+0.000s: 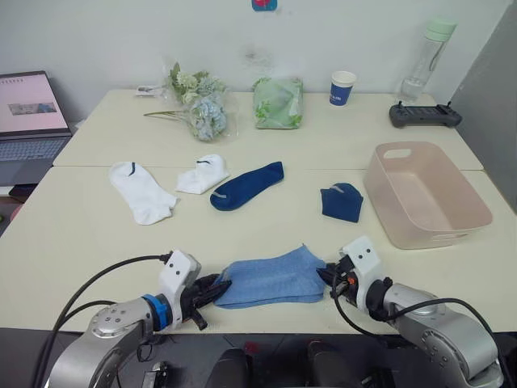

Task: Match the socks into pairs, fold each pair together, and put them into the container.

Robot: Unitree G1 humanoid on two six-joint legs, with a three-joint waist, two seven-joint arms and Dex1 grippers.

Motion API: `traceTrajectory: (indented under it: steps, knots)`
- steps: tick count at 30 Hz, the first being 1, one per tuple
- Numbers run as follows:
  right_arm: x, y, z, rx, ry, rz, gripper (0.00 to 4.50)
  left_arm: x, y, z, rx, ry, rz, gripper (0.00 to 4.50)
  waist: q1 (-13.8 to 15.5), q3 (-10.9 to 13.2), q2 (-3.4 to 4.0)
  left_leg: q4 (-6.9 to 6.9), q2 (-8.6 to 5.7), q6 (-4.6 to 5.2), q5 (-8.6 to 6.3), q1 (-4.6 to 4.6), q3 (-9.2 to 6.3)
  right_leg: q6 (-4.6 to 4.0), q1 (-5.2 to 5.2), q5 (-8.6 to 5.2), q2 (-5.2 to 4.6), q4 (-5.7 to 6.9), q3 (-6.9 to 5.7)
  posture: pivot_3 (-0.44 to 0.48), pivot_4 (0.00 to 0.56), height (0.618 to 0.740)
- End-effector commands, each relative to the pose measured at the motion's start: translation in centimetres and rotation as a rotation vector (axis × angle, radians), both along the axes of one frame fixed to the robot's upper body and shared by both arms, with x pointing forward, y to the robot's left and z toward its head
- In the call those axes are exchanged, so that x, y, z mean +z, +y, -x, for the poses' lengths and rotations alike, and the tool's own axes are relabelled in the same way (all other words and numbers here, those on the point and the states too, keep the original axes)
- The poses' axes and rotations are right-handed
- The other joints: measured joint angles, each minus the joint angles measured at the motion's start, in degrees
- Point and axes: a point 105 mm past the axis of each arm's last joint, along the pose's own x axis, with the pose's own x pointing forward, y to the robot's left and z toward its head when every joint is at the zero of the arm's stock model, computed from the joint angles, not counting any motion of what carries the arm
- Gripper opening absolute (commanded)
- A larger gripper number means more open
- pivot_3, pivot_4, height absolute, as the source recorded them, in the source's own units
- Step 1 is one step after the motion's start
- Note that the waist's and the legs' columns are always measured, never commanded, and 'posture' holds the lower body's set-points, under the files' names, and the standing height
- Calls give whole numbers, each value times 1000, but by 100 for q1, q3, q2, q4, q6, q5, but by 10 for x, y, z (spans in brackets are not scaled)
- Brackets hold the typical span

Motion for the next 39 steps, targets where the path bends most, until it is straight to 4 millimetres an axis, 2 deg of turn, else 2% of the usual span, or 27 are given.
traceTrajectory:
  steps: [1, 4, 10, 13, 16, 18, 23, 26, 27, 30, 35, 37, 39]
  knots:
    - [6, 13, 10, 57, 4, -44, 0, -15, -6, 14, -33, 82, -2, 20, 0, -3, 2, 0, 1, 0, 0, 0, -1, 0, 0, 0, 0, 0, -1, 0, 150, 740]
    - [9, 13, 7, 55, -16, -46, 0, -13, 0, 12, -25, 63, -12, 20, -3, -3, 3, 0, 1, 0, 0, 0, 0, 0, 0, 0, 0, 0, 0, 0, 150, 740]
    - [33, 4, -13, 5, -97, -101, 0, 16, 9, -19, 73, -57, 64, 20, 1, 0, 1, 1, 0, 0, 0, -1, -2, 0, -1, 0, 1, 1, -3, 0, 150, 740]
    - [38, 3, -20, 3, -115, -100, 0, 28, 9, -31, 87, -82, 89, 20, -2, 2, -4, 2, 1, 1, 1, -3, -5, 1, -1, 0, 4, 2, -7, 0, 150, 740]
    - [39, 5, -31, 8, -122, -83, 0, 40, 11, -55, 135, -119, 105, 20, -7, 3, -3, 0, 1, 1, 1, -3, -4, 0, -4, 1, 6, 5, -6, 0, 150, 740]
    - [37, 6, -38, 13, -123, -64, 0, 40, 12, -63, 149, -110, 106, 20, -10, 3, -3, 1, -1, 1, 1, -3, -3, 0, -4, 1, 7, 6, -6, 0, 150, 740]
    - [31, 6, -50, 14, -118, -10, 0, 20, 15, -66, 149, -37, 27, 20, -35, 3, -3, 0, -2, 2, 0, -4, -1, 3, -9, -1, 7, 4, 2, 0, 150, 740]
    - [27, 5, -52, 13, -100, 4, 0, 19, 13, -67, 144, -35, 36, 20, -20, 3, -3, 0, -1, 1, 0, -9, -3, 4, -12, -2, 6, 3, -2, 0, 150, 740]
    - [26, 4, -52, 6, -96, 10, 250, 19, 14, -68, 150, -39, 38, 4, -17, 3, -4, 0, -2, 1, 0, -9, -3, 4, -12, -1, 4, 4, 0, 0, 150, 740]
    - [27, 1, -49, 5, -112, 17, 1037, 23, 25, -69, 166, -93, -19, 768, -17, 3, -4, 0, -2, 1, 1, -8, -2, 4, -10, -1, 2, 5, 0, 0, 150, 740]
    - [44, -2, -41, 9, -182, -7, 2811, 40, 41, -65, 167, -158, -27, 2355, -31, 4, -2, -3, 4, 1, 0, -8, -3, 3, -13, -2, 4, 5, -2, 0, 150, 740]
    - [57, -4, -42, -1, -241, -32, 3510, 56, 45, -66, 137, -219, -26, 2382, -21, 5, -3, -2, 4, 1, 1, -8, -4, 4, -14, -2, 3, 9, -3, 0, 150, 740]
    - [71, -3, -43, 7, -304, -59, 3510, 76, 50, -75, 143, -296, -23, 2382, -16, 6, -3, -1, 3, 1, 1, -8, -5, 3, -12, -1, 3, 10, -5, 0, 150, 740]
